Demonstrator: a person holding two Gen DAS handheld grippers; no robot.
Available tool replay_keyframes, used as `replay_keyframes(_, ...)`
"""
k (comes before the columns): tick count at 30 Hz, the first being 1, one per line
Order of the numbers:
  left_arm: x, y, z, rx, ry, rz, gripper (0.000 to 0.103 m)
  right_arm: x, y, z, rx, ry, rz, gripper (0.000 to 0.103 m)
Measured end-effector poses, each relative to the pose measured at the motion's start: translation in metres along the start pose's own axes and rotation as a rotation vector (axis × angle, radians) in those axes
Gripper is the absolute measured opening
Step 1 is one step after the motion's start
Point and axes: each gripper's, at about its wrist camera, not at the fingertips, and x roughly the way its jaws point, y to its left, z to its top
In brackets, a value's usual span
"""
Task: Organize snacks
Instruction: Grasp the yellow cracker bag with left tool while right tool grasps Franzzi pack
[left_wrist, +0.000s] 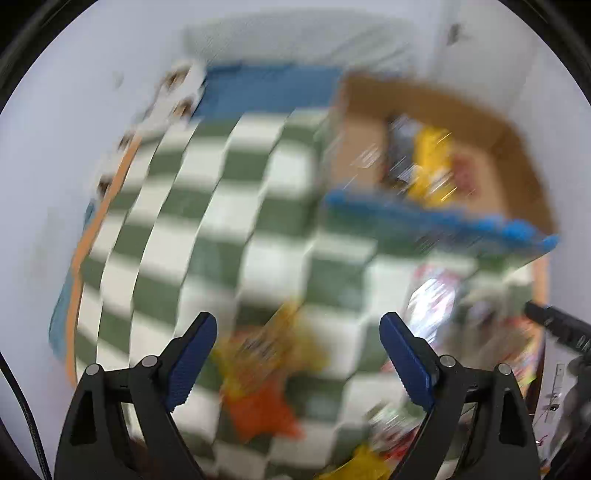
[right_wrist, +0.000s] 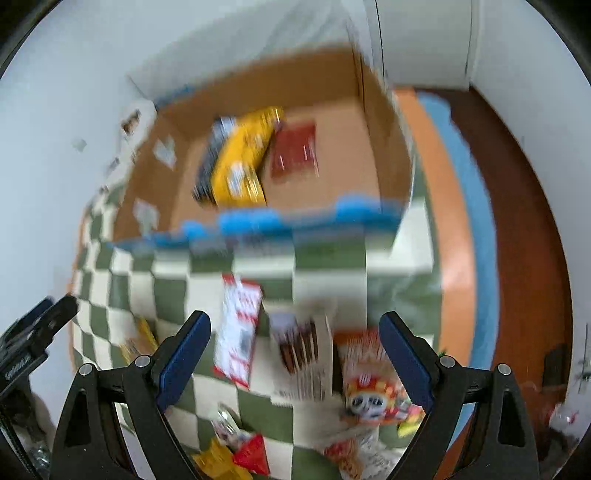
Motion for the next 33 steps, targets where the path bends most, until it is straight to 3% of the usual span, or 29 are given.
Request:
replay_keyframes(3, 0.041, 0.040, -0.028, -0.095, 0.147, -0.001, 0.090, 0.038, 0.003, -0.014, -0.001, 0.059, -0.026, 0.095)
replay_keyframes(7, 0.068, 0.055, -0.041, -0.096, 0.182, -0.007, 0.090, 0.077, 0.007, -0.028, 0.012, 0.116, -0.054, 0.094)
replay_keyframes(9, 0.080, 0.047, -0.040, -0.009, 0.188, -0.004, 0.090, 0.088, 0.009, -0.034, 0.016, 0.141, -0.066, 0.093)
replay_keyframes(11, 0.096, 0.027, -0.037, 0.154, 0.196, 0.045, 0.090, 0.095, 0.015, -0.039, 0.004, 0.130, -0.096, 0.092)
replay_keyframes(14, 0.118, -0.004, -0.037, 0.368, 0.211, 0.106, 0.090, 0.099, 0.022, -0.042, -0.010, 0.133, -0.130, 0.076)
replay_keyframes(16, 0.135, -0.022, -0.040, 0.492, 0.241, 0.119, 0.090, 0.106, 0.021, -0.046, 0.028, 0.175, -0.094, 0.061)
replay_keyframes(18, 0.151, -0.033, -0.041, 0.556, 0.280, 0.152, 0.090, 0.110, 0.016, -0.051, 0.078, 0.196, -0.066, 0.061)
replay_keyframes(21, 0.157, -0.028, -0.025, 0.448, 0.287, 0.096, 0.090, 0.110, 0.015, -0.058, 0.100, 0.200, -0.059, 0.061)
replay_keyframes(25, 0.162, 0.005, 0.006, 0.167, 0.307, -0.030, 0.090, 0.113, 0.018, -0.072, 0.096, 0.236, -0.047, 0.061)
replay_keyframes(27, 0.164, 0.015, 0.012, 0.085, 0.327, -0.080, 0.090, 0.116, 0.021, -0.079, 0.089, 0.256, -0.049, 0.061)
replay_keyframes(30, 0.164, 0.016, 0.013, 0.081, 0.329, -0.107, 0.090, 0.121, 0.019, -0.083, 0.125, 0.257, -0.043, 0.066)
replay_keyframes(33, 0.163, -0.006, 0.006, 0.225, 0.308, -0.038, 0.090, 0.126, 0.019, -0.084, 0.141, 0.232, -0.049, 0.070)
